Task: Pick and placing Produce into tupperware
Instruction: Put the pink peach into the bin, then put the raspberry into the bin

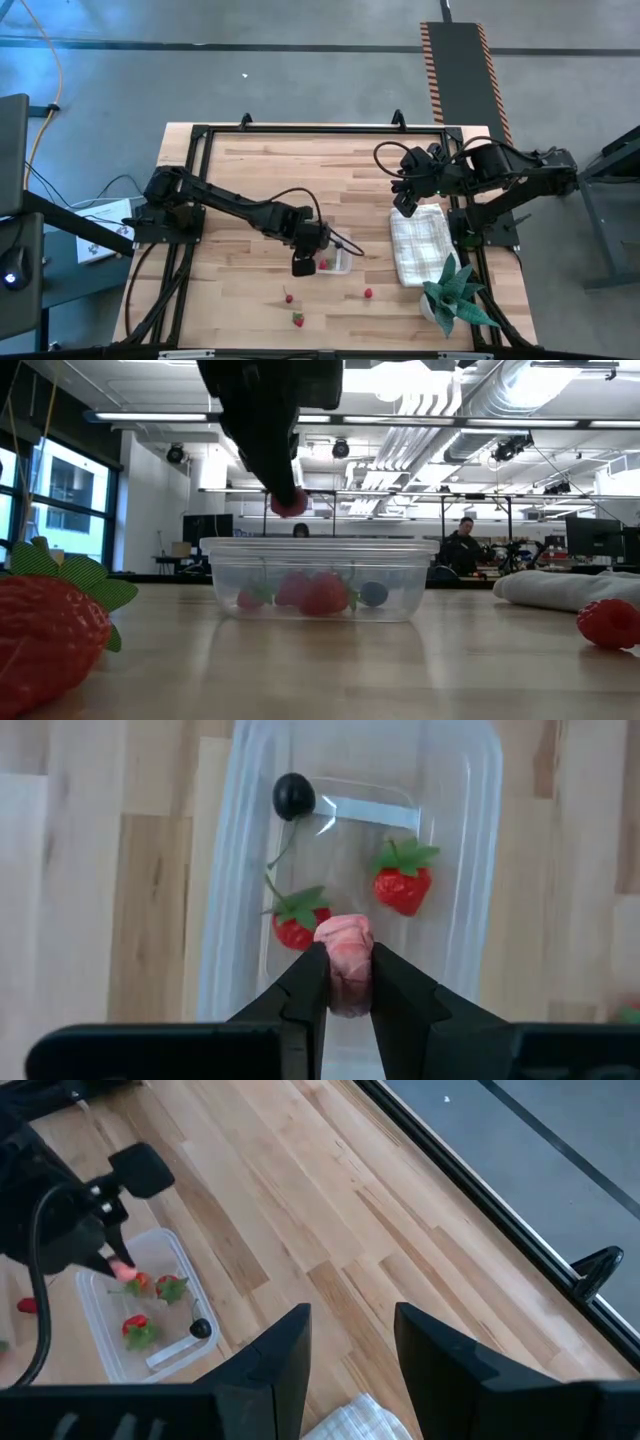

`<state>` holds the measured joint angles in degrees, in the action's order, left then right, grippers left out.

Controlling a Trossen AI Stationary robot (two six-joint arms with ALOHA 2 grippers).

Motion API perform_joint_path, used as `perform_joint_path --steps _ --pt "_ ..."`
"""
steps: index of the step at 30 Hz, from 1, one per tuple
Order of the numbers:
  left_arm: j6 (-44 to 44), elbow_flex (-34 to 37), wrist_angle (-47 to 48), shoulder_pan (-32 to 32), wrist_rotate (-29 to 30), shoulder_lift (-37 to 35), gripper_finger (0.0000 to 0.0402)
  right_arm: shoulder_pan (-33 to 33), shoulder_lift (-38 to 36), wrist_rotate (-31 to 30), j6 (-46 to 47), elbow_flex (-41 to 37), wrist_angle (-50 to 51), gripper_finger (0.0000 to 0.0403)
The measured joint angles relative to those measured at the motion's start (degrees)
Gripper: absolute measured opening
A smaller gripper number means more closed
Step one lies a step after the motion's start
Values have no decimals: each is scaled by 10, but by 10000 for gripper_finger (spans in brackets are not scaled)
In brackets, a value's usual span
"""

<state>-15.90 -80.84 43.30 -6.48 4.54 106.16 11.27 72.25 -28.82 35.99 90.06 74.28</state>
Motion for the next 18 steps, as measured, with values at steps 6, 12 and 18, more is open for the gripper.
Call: perform_joint_path --steps 6,12,18 --pt "-3 3 -3 0 10 2 60 0 0 1 0 0 -1 138" --pt "3 3 1 0 11 3 118 0 0 1 0 0 -1 138" --pt "2 3 1 1 11 3 202 0 0 1 2 0 -1 138"
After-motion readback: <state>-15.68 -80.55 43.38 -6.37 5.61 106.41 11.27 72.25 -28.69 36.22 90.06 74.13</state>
